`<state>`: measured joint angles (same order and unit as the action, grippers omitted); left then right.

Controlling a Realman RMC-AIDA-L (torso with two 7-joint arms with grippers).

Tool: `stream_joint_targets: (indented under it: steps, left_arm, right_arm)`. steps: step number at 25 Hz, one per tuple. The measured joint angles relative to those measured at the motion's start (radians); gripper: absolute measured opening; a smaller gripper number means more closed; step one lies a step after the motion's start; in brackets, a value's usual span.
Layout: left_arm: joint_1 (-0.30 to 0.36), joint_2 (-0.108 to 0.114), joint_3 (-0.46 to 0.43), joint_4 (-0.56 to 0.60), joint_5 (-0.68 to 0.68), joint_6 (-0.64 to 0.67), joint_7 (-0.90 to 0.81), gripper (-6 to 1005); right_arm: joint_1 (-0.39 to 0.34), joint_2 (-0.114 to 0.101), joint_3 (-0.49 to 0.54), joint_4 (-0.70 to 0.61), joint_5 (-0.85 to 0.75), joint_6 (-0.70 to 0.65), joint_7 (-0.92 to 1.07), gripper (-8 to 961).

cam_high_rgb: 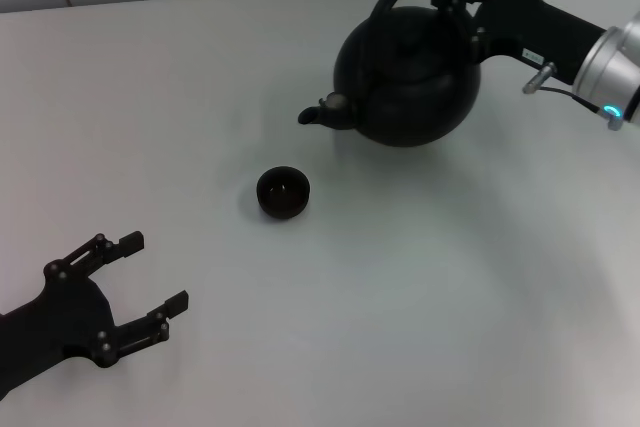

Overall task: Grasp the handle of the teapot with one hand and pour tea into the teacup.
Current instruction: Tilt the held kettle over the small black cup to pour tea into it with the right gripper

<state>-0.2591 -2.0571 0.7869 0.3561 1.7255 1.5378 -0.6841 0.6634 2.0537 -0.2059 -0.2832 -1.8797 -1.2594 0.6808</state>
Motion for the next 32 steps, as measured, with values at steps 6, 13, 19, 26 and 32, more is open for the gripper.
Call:
stream_joint_targets:
  steps: [6, 13, 19, 26, 32]
  left_arm:
    - [-0.001, 0.000, 0.000, -0.001, -0.003, 0.002, 0.000, 863]
    - [-0.005, 0.000, 0.000, 0.000, -0.003, 0.000, 0.000, 863]
    - [-0.006, 0.000, 0.000, 0.000, -0.005, -0.001, 0.000, 863]
    - [-0.006, -0.001, 0.000, 0.001, -0.006, -0.002, 0.000, 863]
    - [-0.007, -0.001, -0.001, 0.003, -0.006, -0.002, -0.002, 863]
  right_arm:
    - [0.022, 0.006, -0.059, -0.006, 0.000, 0.027, -0.001, 89]
    - [0.029, 0.012, -0.109, -0.059, 0.004, 0.024, -0.012, 88]
    - [0.030, 0.013, -0.164, -0.107, 0.005, 0.014, -0.039, 88]
    - [0.036, 0.016, -0.184, -0.111, 0.007, 0.012, -0.112, 89]
    - [0.042, 0.019, -0.207, -0.119, 0.007, 0.011, -0.159, 89]
